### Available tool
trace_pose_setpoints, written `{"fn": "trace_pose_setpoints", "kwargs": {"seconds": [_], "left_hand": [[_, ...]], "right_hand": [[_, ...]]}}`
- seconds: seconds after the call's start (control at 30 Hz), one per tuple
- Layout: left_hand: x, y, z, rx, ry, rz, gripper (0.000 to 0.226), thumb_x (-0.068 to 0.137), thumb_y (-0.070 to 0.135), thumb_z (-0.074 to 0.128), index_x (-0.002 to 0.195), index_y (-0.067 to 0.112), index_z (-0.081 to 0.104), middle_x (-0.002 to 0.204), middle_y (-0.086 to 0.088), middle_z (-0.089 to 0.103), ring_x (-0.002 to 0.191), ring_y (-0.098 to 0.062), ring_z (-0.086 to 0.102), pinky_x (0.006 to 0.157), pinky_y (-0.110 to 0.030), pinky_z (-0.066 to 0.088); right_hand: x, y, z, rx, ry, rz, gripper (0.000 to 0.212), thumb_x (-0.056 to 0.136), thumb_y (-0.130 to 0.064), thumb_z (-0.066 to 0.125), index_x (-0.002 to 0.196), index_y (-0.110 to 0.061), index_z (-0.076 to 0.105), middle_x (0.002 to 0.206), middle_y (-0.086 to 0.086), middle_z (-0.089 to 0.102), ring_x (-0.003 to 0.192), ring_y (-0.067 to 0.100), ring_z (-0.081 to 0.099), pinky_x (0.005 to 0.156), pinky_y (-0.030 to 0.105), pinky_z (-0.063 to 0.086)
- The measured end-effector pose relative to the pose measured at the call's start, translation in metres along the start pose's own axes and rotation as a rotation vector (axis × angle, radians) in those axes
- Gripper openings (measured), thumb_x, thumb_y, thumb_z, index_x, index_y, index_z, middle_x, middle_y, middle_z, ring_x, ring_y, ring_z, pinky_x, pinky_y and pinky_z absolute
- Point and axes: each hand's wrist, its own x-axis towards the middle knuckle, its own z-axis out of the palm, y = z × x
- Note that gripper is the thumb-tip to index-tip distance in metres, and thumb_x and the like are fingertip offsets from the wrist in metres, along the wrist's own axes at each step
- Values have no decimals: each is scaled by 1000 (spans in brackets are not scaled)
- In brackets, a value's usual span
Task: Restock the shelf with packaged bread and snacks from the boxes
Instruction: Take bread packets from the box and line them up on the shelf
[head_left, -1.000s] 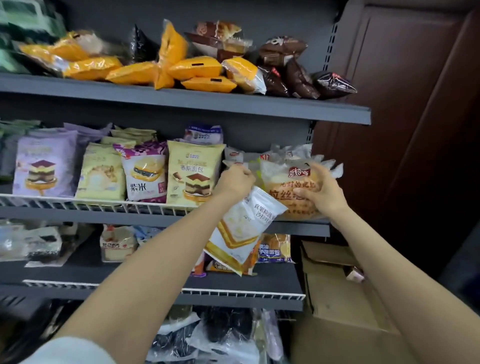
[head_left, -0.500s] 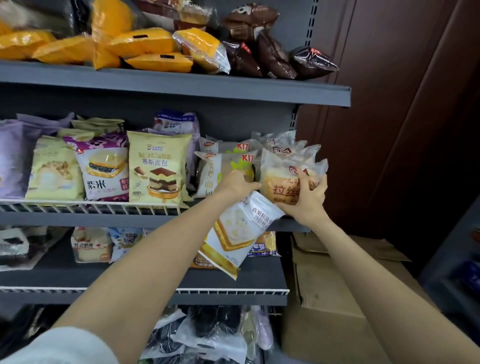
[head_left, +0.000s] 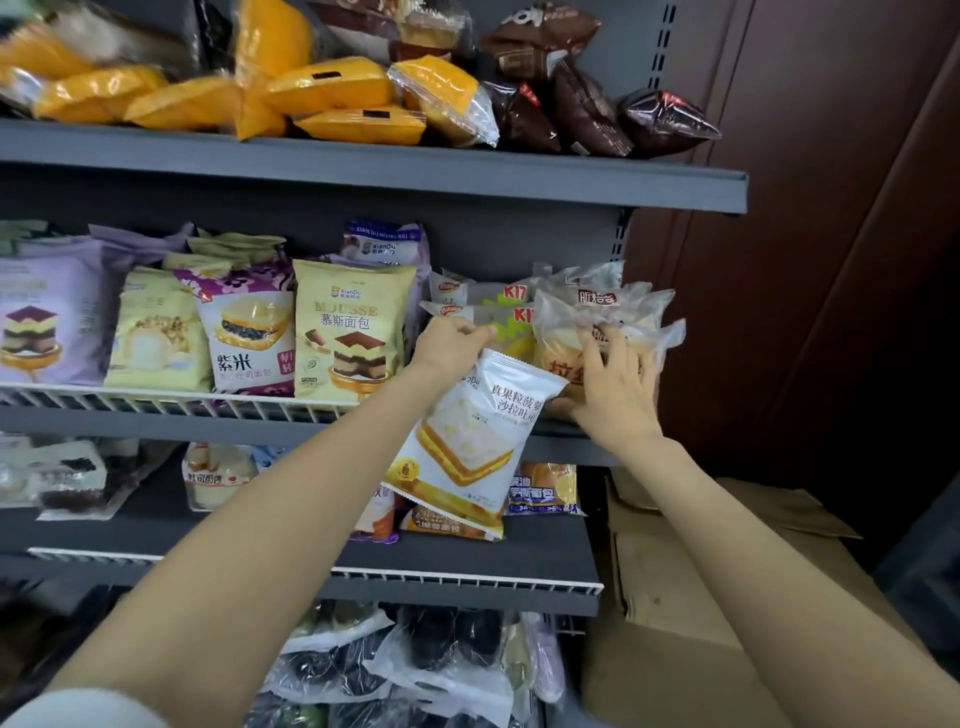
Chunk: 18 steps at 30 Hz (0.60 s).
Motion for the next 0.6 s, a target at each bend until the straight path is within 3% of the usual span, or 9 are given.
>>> {"fn": "trace_pose_setpoints", "kwargs": {"seconds": [0.07,0.13,0.23,0.33,0.4,0.47,0.53,0.6], "left_hand": [[-1,-1,-9,-82,44,-30,20,92,26,58,81,10,65,61,0,52,58,-13,47,68,-24,40],[-3,-3,-20,-187,93,-65,18,89,25,61,83,10,68,66,-5,57,62,-19,51,68,-27,44],[-9,-5,-44,-363,123,-107,20,89,24,61,90,8,71,80,-11,67,76,-23,60,78,-36,52],[-16,-11,-79,-468,227,-116,15,90,21,57,83,12,67,75,-5,62,77,-23,57,75,-35,50],[-18,-24,-112,-479,329,-119,18,91,26,56,96,12,66,77,0,58,81,-21,55,75,-33,48],[-24,-41,-154,-466,413,-119,32,91,37,55,110,12,61,87,1,57,86,-18,52,77,-30,45],[-33,-61,-201,-460,398,-110,43,85,52,57,110,16,54,100,-1,56,94,-18,53,87,-32,45],[-49,-84,-249,-379,303,-84,43,82,56,60,106,20,53,95,2,57,88,-15,56,81,-29,46]], "right_hand": [[-2,-6,-11,204,130,-21,63,89,-18,57,146,-16,28,149,9,29,139,26,25,113,37,16],[-5,-25,-26,608,139,-2,45,96,-20,49,140,-16,39,136,5,46,127,22,41,104,29,28],[-7,-70,-45,1158,-222,56,48,93,-37,53,137,-21,41,124,-1,57,114,12,54,92,23,43],[-3,-117,-47,1269,-352,-23,41,86,-26,66,122,-20,48,110,-13,62,96,-9,62,74,8,49],[0,-153,-45,1342,-367,-10,36,85,-21,68,117,-22,52,108,-11,65,93,-5,64,74,12,53],[3,-193,-40,1381,-358,3,35,85,-21,67,118,-21,55,114,-8,65,105,7,63,88,25,53],[7,-236,-32,1421,-342,33,28,87,-21,66,112,-22,56,114,-6,64,107,12,62,95,35,51],[13,-285,-23,1460,-326,78,18,87,-24,66,102,-25,56,112,-1,65,104,17,63,96,43,50]]}}
